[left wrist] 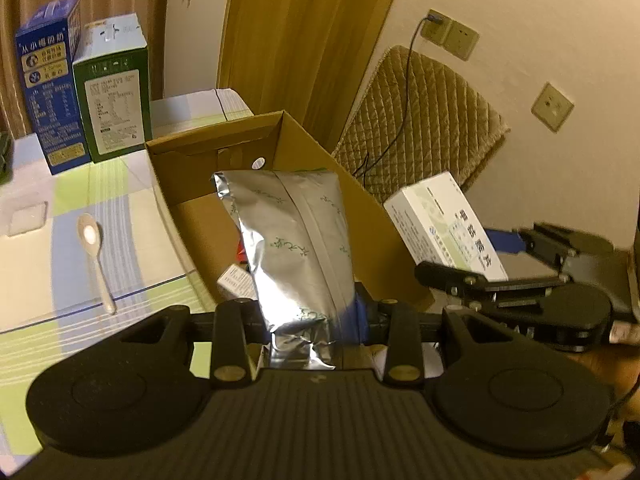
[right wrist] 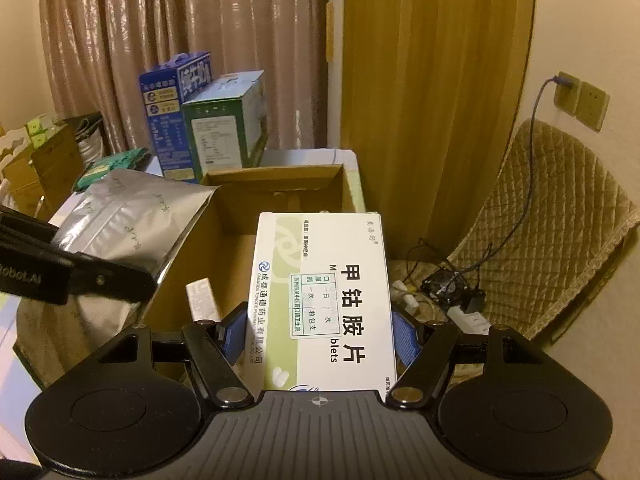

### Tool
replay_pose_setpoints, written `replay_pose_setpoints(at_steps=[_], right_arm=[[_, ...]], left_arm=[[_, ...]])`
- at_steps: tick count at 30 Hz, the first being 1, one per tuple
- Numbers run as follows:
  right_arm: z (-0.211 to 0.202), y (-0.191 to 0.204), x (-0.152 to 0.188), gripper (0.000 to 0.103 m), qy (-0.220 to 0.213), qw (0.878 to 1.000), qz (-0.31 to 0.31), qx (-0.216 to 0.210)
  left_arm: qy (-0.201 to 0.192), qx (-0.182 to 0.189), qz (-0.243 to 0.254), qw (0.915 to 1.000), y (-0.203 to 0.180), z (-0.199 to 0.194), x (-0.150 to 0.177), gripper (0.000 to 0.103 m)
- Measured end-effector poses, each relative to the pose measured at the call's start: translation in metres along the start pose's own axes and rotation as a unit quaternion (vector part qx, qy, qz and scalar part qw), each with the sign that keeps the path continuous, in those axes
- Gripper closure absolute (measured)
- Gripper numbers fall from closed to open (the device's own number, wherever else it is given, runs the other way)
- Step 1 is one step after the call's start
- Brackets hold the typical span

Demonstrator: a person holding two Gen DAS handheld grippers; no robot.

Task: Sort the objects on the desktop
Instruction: 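Carry the foil pouch with the left tool while the right tool carries the box to the cardboard box, then open the left tool to drop the pouch while the right tool drops the box into the cardboard box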

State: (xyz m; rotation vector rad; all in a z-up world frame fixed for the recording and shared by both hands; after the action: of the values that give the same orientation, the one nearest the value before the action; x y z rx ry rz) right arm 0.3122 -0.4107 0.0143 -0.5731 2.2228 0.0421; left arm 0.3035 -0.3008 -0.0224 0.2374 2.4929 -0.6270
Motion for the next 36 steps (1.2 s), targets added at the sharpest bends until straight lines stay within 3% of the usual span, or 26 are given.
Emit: replay_pose_setpoints(at_steps=[10, 16, 30, 34, 36], right_arm=[[0.022, -0.008, -0.010, 0.035, 0.006, 1.000, 0.000, 0.000], [0.035, -0.012, -0.010, 0.035, 0.015, 1.000, 0.001, 0.003], [0.044, -0.005, -0.004, 0.035, 0.019, 1.000, 0.009, -0.009], [0.045, -0.001, -0.017, 0.034, -0.008, 1.000, 0.015, -0.017], [0.045, -0.003, -0.023, 0.029, -0.018, 0.999, 0.026, -0.019]], left_arm=[[-0.005, 0.007, -0.033, 0.9994, 0.001, 0.028, -0.024, 0.072], [-0.034, 0.000, -0.059, 0.9977, 0.010, 0.035, -0.043, 0.067], [-0.038, -0.018, -0.051, 0.9978, 0.035, 0.018, -0.028, 0.067], [-0.043, -0.025, -0.056, 0.9972, 0.043, 0.013, -0.028, 0.063], [-0.046, -0.029, -0.056, 0.9970, 0.048, 0.010, -0.028, 0.060]])
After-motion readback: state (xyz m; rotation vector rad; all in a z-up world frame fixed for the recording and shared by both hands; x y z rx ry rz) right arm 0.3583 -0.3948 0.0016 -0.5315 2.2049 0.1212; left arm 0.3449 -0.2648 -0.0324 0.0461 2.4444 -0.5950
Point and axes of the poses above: each gripper's, at about its wrist camera, not at the fingertips, and z roughly the way its jaws point, y to its left, x to its underside, the point moved 10 cm from there along z, roughly the way its jaws point, and after that the axes turned 13 degrees about -z, right-handed, at the moved point
